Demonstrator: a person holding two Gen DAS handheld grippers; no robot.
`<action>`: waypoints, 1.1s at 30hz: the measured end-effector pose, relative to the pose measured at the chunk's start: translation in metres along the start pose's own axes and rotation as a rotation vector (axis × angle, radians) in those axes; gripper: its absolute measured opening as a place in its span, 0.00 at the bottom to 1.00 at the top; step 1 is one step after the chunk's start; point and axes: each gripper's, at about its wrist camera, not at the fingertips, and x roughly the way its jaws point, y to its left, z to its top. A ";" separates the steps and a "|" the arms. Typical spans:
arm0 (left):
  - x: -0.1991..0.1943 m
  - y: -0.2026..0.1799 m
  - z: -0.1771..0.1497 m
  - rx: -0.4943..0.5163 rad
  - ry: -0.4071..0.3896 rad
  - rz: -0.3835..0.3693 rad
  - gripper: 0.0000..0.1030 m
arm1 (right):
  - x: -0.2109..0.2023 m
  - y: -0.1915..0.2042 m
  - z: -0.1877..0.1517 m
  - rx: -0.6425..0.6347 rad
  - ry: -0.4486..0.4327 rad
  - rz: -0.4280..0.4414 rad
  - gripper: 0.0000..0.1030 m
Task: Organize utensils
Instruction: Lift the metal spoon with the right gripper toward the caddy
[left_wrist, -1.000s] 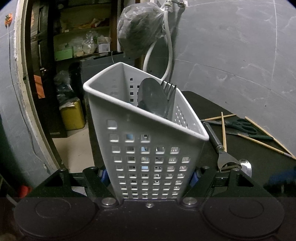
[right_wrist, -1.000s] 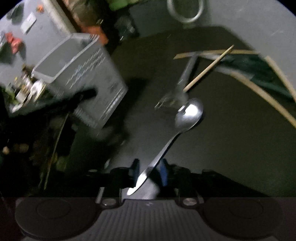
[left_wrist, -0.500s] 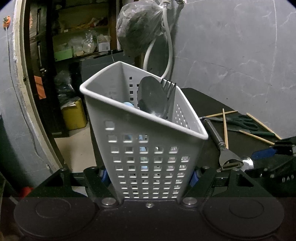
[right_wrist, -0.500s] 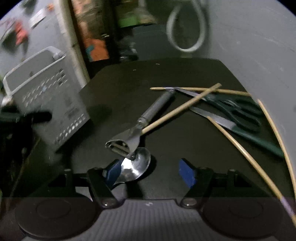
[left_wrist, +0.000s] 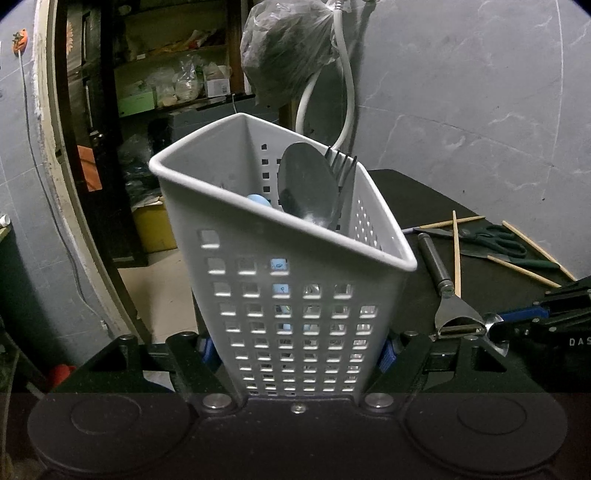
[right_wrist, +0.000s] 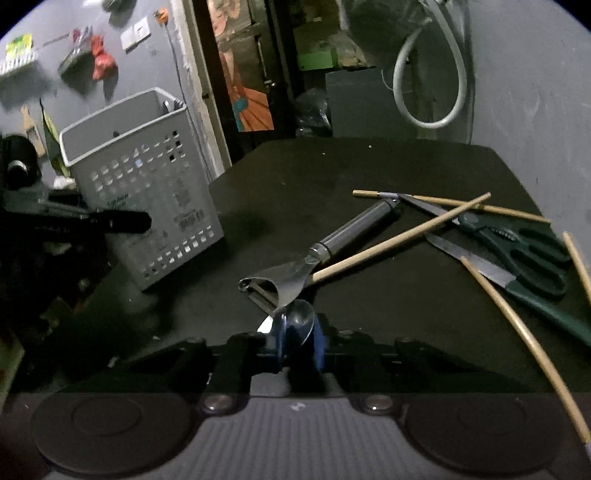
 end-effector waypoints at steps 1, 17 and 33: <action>0.000 0.000 0.000 0.000 0.000 0.000 0.75 | 0.000 -0.002 0.000 0.013 -0.001 0.007 0.13; 0.001 -0.002 0.000 0.018 0.003 0.002 0.75 | 0.010 -0.017 0.005 0.094 0.022 0.148 0.12; 0.000 -0.001 -0.002 0.007 -0.004 -0.009 0.74 | -0.033 0.004 0.012 0.123 -0.010 0.011 0.01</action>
